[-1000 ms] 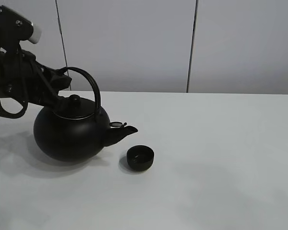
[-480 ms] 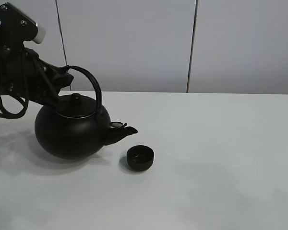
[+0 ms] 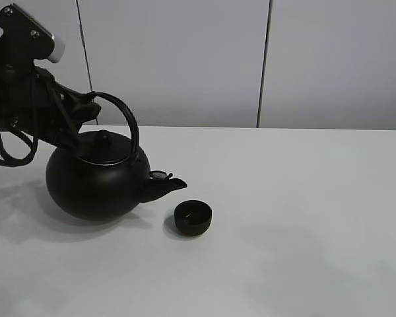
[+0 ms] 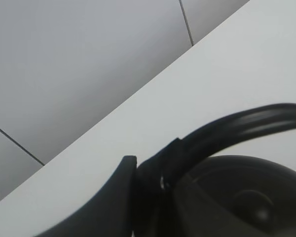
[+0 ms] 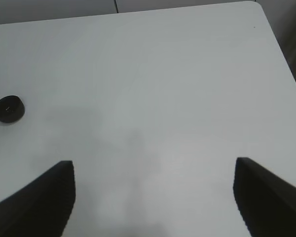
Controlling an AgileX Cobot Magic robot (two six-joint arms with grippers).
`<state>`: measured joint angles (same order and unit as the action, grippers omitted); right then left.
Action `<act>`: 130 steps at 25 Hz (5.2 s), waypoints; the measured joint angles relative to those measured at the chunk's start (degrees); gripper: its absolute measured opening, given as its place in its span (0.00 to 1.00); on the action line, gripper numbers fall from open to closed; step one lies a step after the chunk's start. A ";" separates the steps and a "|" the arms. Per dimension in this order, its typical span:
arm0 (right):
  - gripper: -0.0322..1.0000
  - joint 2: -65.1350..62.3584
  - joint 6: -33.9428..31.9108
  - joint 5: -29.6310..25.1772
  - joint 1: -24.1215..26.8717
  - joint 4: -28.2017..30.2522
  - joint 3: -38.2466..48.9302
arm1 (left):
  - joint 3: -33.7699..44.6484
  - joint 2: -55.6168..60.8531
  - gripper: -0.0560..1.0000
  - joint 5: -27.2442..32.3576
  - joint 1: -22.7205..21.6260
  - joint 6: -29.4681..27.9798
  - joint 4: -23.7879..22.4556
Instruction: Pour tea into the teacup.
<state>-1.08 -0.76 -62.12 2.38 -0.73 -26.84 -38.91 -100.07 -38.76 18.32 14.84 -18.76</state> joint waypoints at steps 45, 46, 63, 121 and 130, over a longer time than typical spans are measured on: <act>0.61 0.00 0.00 0.00 0.00 0.00 0.00 | -1.98 0.00 0.16 2.39 1.36 2.42 -0.38; 0.61 0.00 0.00 0.00 0.00 0.00 0.00 | -1.98 0.00 0.16 2.39 1.36 1.95 -0.42; 0.61 0.00 0.00 0.00 0.00 0.00 0.00 | -0.89 0.00 0.16 -1.49 0.48 -12.21 1.35; 0.61 0.00 0.00 0.04 0.00 0.00 0.00 | 12.34 -4.95 0.47 -24.45 -8.83 -13.41 5.36; 0.61 0.00 0.00 -0.01 0.00 0.00 0.00 | 17.04 -3.43 0.50 -26.30 -8.44 -14.16 5.49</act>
<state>-1.08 -0.76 -62.13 2.38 -0.73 -26.84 -21.88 -103.49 -65.05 9.88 0.68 -13.27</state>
